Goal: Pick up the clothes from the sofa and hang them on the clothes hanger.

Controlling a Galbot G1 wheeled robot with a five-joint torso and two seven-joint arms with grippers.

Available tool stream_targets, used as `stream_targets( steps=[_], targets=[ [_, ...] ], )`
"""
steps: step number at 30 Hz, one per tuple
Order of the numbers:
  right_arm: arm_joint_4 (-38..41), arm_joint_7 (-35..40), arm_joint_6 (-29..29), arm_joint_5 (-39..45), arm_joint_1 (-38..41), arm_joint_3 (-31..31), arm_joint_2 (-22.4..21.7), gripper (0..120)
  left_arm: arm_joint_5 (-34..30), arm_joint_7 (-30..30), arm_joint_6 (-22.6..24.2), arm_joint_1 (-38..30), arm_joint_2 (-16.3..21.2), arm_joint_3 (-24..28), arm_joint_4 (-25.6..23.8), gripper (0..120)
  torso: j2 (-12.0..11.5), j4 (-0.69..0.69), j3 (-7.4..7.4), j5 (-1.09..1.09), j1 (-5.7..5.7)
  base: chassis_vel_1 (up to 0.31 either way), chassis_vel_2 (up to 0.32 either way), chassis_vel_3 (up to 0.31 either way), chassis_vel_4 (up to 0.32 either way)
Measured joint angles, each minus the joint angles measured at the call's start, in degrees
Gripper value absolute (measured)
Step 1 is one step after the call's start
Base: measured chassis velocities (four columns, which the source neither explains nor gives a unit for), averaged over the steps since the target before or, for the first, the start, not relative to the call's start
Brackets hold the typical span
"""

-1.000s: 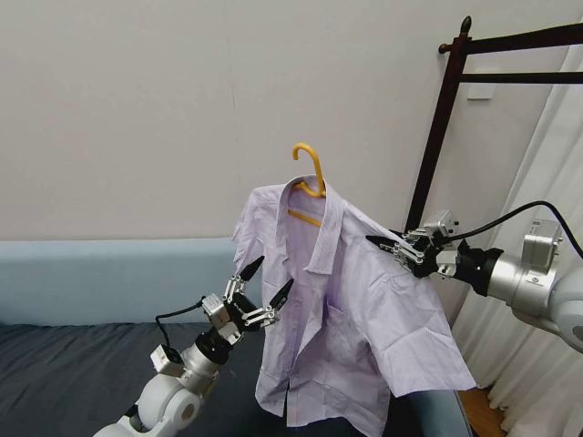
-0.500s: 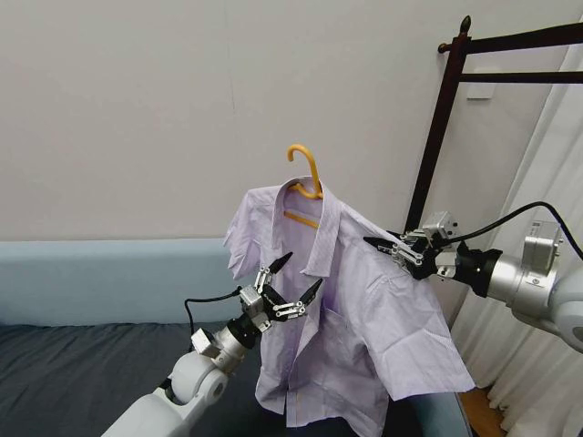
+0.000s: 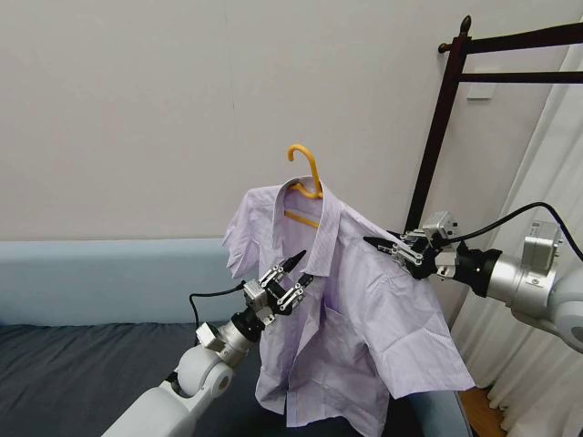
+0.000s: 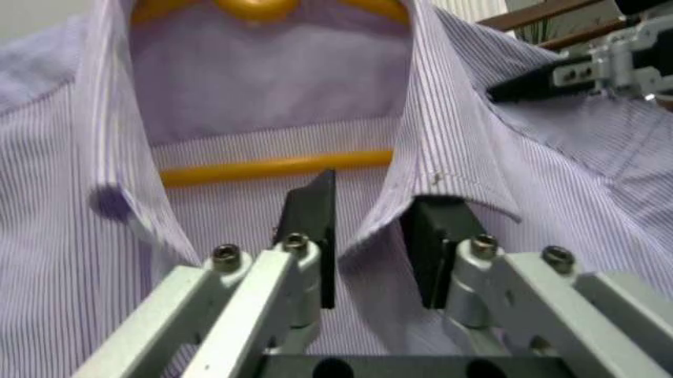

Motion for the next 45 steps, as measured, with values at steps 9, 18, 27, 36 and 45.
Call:
stream_targets(
  steps=[9, 18, 27, 36, 45],
  targets=[
    [0.00, -0.01, 0.28, 0.00, 0.09, 0.09, -0.34, 7, -2.34, -0.64, 0.27, -2.64, 0.76, -1.37, -0.80, 0, 0.00, 0.00, 0.00, 0.00, 0.00, 0.000, 0.000, 0.000, 0.000],
    [0.57, 0.93, 0.98, 3.76, 0.41, 0.45, -0.41, 7, -2.78, -1.27, 0.37, -3.72, 0.99, -2.23, 0.58, 0, 0.00, 0.00, 0.00, 0.00, 0.00, 0.000, 0.000, 0.000, 0.000],
    [1.63, 5.14, 1.08, 9.28, 0.52, 1.15, -0.66, 7, -0.74, -4.64, -0.62, -0.23, 0.50, -1.93, 0.64, 13, 0.00, -0.01, 0.00, -0.01, 0.00, 0.000, 0.000, 0.000, 0.000],
    [3.21, 17.56, -7.23, 11.85, 2.84, 5.45, -2.62, 7, -0.36, -3.09, -2.73, 7.96, 2.26, -7.27, -2.31, 45, -0.01, 0.01, 0.00, 0.00, 0.00, 0.000, 0.000, 0.000, 0.000],
    [5.91, 27.92, -16.77, 13.25, 2.86, 13.77, -5.34, 7, -1.44, -2.41, -5.24, 14.80, 2.50, -11.25, -2.84, 77, 0.00, -0.01, -0.01, -0.01, -0.01, 0.000, 0.000, 0.000, 0.000]
  ],
)
